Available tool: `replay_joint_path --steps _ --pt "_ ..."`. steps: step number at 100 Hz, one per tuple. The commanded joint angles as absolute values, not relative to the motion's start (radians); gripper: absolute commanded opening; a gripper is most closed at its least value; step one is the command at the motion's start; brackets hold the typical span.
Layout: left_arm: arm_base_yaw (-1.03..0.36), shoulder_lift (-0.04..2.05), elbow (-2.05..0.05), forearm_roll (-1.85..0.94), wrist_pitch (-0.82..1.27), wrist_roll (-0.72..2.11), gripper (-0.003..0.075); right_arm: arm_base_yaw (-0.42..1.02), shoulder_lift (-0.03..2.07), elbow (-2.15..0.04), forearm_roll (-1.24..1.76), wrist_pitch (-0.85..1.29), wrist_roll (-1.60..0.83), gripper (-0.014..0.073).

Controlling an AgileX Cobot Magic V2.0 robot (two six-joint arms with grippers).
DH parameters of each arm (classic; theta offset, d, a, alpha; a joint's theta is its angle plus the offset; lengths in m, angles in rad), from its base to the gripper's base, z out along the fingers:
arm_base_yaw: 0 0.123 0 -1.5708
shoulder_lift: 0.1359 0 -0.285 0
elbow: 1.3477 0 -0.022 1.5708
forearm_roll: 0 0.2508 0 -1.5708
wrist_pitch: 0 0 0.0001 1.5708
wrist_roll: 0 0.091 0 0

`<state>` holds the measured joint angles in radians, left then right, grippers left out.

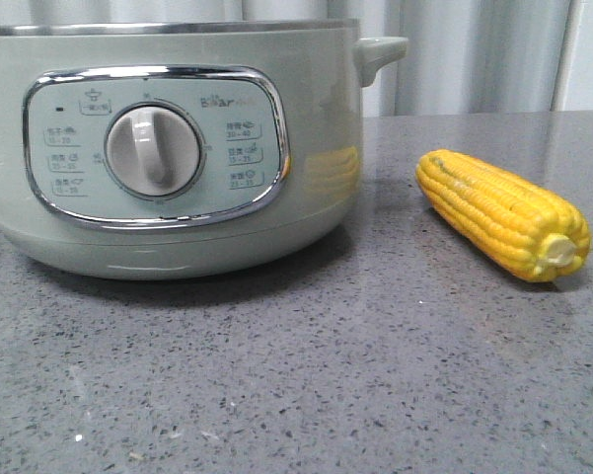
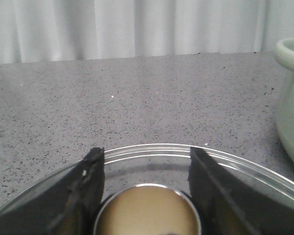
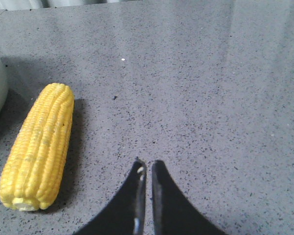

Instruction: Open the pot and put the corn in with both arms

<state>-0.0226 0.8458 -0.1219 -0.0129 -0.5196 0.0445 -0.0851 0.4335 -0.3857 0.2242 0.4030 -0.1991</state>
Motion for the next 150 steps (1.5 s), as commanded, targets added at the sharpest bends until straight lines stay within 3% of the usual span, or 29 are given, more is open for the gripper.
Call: replay_joint_path --steps 1,40,72,79,94,101,150 --pt "-0.025 0.893 -0.161 0.025 -0.739 0.022 -0.0020 -0.088 0.447 -0.411 0.230 0.321 -0.204 -0.0057" --pt "-0.025 1.145 -0.161 0.132 -1.003 0.000 -0.0020 -0.088 0.447 -0.411 0.230 0.321 -0.204 -0.0057" --pt "-0.025 1.259 -0.161 0.132 -1.080 -0.040 -0.0013 -0.088 0.447 -0.411 0.230 0.321 -0.204 -0.0057" --pt "-0.025 1.264 -0.161 0.132 -1.084 -0.066 0.0048 -0.088 0.447 -0.411 0.230 0.321 -0.204 -0.0057" --pt "-0.025 1.264 -0.161 0.132 -1.106 -0.083 0.0313 -0.088 0.447 -0.411 0.230 0.321 -0.204 -0.0057" --pt "-0.025 1.264 -0.161 0.132 -1.122 -0.083 0.0374 -0.088 0.447 -0.411 0.230 0.321 -0.204 -0.0057" --pt "-0.025 1.099 -0.165 0.146 -1.057 -0.110 0.0382 -0.086 0.454 -0.460 0.302 0.399 -0.204 -0.0056"
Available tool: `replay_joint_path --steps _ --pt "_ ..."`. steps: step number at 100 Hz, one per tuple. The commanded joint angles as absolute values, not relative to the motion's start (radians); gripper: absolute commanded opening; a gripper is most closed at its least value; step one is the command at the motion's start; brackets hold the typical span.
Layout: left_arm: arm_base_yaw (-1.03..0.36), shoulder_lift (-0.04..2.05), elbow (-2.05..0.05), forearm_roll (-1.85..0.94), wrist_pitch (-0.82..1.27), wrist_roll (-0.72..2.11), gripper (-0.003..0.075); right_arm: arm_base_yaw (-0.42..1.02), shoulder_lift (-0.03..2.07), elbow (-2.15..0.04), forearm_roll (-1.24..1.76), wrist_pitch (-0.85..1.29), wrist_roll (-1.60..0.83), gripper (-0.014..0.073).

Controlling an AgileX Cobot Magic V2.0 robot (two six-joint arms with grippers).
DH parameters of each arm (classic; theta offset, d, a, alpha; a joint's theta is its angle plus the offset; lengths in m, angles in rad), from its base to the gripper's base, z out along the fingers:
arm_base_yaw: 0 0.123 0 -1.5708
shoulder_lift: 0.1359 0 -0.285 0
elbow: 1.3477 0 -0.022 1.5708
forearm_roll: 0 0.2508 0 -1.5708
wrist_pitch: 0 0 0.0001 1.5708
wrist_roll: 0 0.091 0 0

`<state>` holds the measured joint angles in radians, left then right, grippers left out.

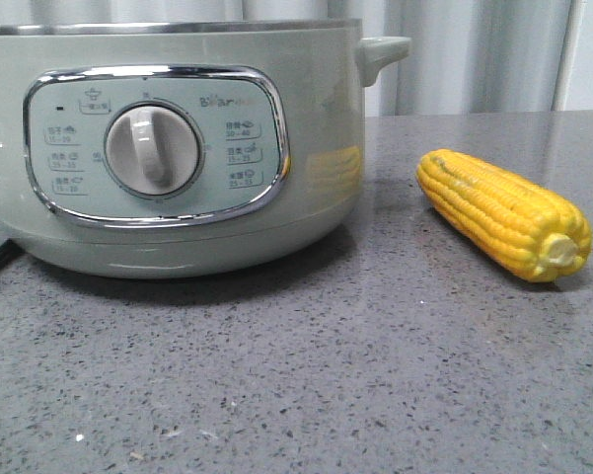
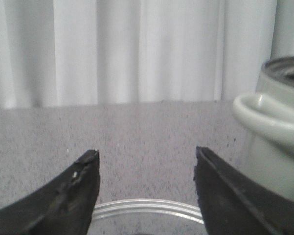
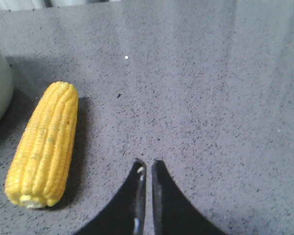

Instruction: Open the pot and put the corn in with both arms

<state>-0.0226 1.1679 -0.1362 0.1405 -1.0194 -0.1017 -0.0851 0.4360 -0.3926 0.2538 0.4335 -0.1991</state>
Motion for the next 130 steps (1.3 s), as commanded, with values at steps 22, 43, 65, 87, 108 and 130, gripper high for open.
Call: replay_joint_path --steps 22,43,65,87,108,130 --pt "-0.025 0.909 -0.246 0.212 -0.826 -0.110 0.0382 -0.066 0.571 -0.635 0.329 0.551 -0.211 0.0050" --pt "-0.025 0.751 -0.314 0.212 -0.729 -0.110 0.0375 -0.027 0.751 -0.806 0.343 0.689 -0.211 0.0345" --pt "-0.025 0.634 -0.335 0.214 -0.651 -0.112 0.0375 0.057 0.979 -0.939 0.376 0.797 -0.211 0.0364" --pt "-0.025 0.576 -0.335 0.214 -0.612 -0.112 0.0375 0.154 1.206 -1.024 0.409 0.821 -0.211 0.0364" --pt "-0.025 0.572 -0.335 0.214 -0.612 -0.112 0.0375 0.178 1.365 -1.077 0.409 0.829 -0.211 0.0364" --pt "-0.025 0.572 -0.335 0.214 -0.612 -0.112 0.0375 0.178 1.423 -1.079 0.405 0.821 -0.211 0.0364"
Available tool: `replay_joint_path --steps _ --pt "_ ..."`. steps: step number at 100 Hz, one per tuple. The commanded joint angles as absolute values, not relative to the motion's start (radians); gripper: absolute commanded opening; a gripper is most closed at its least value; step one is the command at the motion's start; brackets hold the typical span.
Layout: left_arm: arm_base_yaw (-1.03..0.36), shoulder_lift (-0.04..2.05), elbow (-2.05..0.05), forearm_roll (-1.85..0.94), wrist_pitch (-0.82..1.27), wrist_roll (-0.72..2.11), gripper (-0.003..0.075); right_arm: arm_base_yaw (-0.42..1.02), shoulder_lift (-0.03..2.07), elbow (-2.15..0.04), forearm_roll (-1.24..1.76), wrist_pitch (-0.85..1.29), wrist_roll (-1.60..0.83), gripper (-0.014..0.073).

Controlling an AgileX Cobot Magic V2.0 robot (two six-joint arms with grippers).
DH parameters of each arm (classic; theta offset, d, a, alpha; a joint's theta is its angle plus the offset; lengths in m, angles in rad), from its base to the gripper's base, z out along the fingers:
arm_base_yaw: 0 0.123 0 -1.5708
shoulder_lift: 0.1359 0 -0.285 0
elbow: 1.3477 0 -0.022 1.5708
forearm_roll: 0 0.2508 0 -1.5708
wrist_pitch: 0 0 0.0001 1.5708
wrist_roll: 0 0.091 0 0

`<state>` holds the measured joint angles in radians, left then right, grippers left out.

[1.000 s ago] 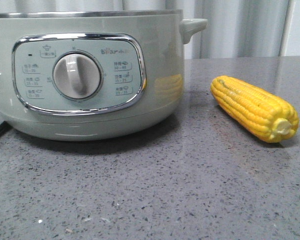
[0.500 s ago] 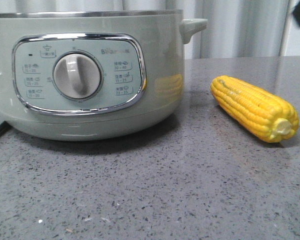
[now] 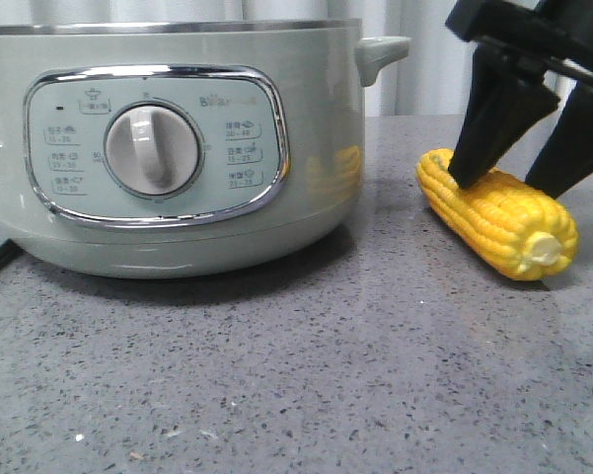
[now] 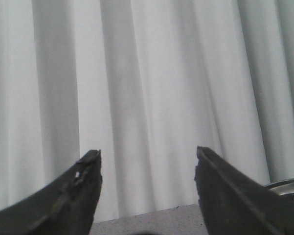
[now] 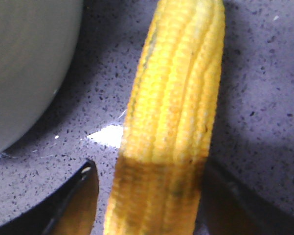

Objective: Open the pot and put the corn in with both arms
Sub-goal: 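Lower the right gripper onto the yellow corn cob and grasp it, then lift the corn cob with the right gripper and carry it over the pot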

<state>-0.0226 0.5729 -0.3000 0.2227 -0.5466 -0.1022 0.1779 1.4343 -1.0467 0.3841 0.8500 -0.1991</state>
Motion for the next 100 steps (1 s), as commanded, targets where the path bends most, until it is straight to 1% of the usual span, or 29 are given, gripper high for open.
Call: replay_joint_path --steps 1,38,43,48,60,70,82,100 --pt "-0.025 0.572 -0.335 0.214 -0.612 -0.112 0.0375 0.178 1.426 -1.079 0.405 0.821 -0.211 0.0364" --pt "-0.025 0.572 -0.335 0.214 -0.612 -0.112 0.0375 0.178 1.462 -1.079 0.403 0.819 -0.211 0.0357" --pt "-0.025 0.572 -0.335 0.214 -0.612 -0.114 0.0375 0.178 1.462 -1.079 0.403 0.819 -0.211 0.0329" --pt "-0.025 0.572 -0.335 0.214 -0.612 -0.119 0.0375 0.178 1.462 -1.079 0.403 0.819 -0.211 0.0275" --pt "-0.025 0.572 -0.335 0.214 -0.612 -0.119 0.0375 0.178 1.462 -1.079 0.400 0.819 -0.211 0.0090" --pt "-0.025 0.572 -0.335 0.214 -0.612 -0.119 0.0375 0.178 1.462 -1.079 0.391 0.826 -0.211 -0.0005" --pt "-0.025 0.572 -0.335 0.214 -0.612 -0.121 0.0375 0.160 1.454 -1.079 0.391 0.870 -0.211 -0.0046" --pt "-0.025 0.572 -0.335 0.214 -0.612 -0.121 0.0375 0.090 1.365 -1.079 0.372 0.908 -0.211 -0.0047"
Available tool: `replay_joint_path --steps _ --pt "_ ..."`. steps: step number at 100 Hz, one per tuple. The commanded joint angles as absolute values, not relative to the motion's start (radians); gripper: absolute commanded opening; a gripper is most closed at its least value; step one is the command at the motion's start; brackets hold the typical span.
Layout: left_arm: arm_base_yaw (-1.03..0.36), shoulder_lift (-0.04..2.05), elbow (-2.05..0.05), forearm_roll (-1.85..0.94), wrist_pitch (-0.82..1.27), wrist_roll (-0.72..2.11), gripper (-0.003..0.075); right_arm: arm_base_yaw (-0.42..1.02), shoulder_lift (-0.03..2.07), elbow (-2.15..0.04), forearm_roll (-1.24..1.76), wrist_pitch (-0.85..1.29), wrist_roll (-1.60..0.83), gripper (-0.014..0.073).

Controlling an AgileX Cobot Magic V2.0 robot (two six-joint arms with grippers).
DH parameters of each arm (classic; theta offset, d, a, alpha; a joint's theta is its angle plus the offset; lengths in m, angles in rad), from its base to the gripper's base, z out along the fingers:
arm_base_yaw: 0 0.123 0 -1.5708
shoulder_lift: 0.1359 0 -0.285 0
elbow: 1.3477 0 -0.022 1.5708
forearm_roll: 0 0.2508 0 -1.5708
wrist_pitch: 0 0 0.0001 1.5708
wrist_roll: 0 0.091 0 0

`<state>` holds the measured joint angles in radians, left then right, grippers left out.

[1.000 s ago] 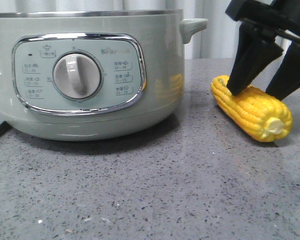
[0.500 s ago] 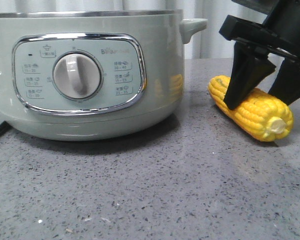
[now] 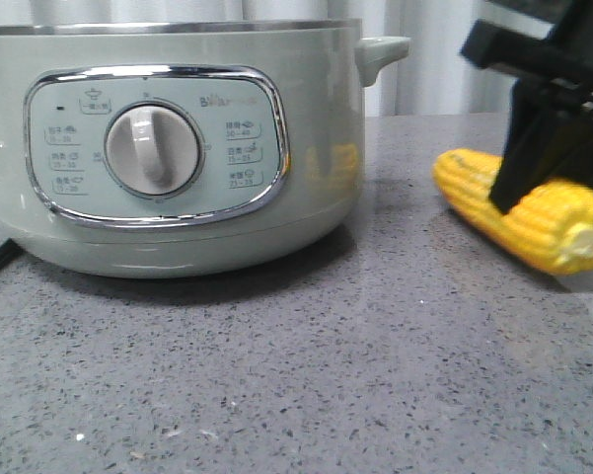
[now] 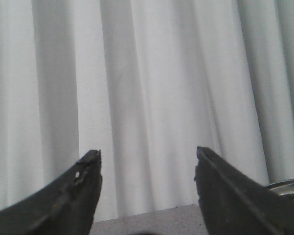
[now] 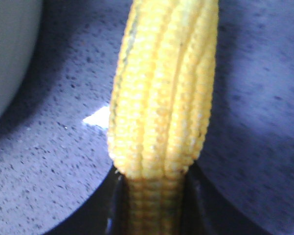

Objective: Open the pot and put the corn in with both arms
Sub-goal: 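Lift the corn cob with the right gripper and carry it over the pot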

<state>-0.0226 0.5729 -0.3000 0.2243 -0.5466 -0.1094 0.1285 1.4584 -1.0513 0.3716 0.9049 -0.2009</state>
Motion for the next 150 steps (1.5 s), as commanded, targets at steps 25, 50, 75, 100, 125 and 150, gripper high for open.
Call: replay_joint_path --steps 25,50,75,100,125,150 --pt "-0.025 0.572 -0.335 0.214 -0.612 -0.121 0.0375 0.028 1.167 -1.119 0.359 0.906 -0.211 -0.0047" --pt "-0.025 0.572 -0.335 0.214 -0.612 -0.127 0.0375 0.103 1.117 -1.267 0.468 0.901 -0.211 -0.0047" --pt "-0.025 0.572 -0.335 0.214 -0.612 -0.130 0.0375 0.321 1.203 -1.374 0.482 0.762 -0.221 -0.0047" --pt "-0.025 0.572 -0.335 0.214 -0.621 -0.130 0.0347 0.482 1.388 -1.505 0.482 0.657 -0.263 -0.0046" --pt "-0.025 0.572 -0.335 0.214 -0.653 -0.130 0.0332 0.490 1.555 -1.611 0.482 0.691 -0.263 0.0164" --pt "-0.025 0.572 -0.335 0.214 -0.653 -0.162 0.0332 0.491 1.583 -1.620 0.482 0.696 -0.263 0.0385"
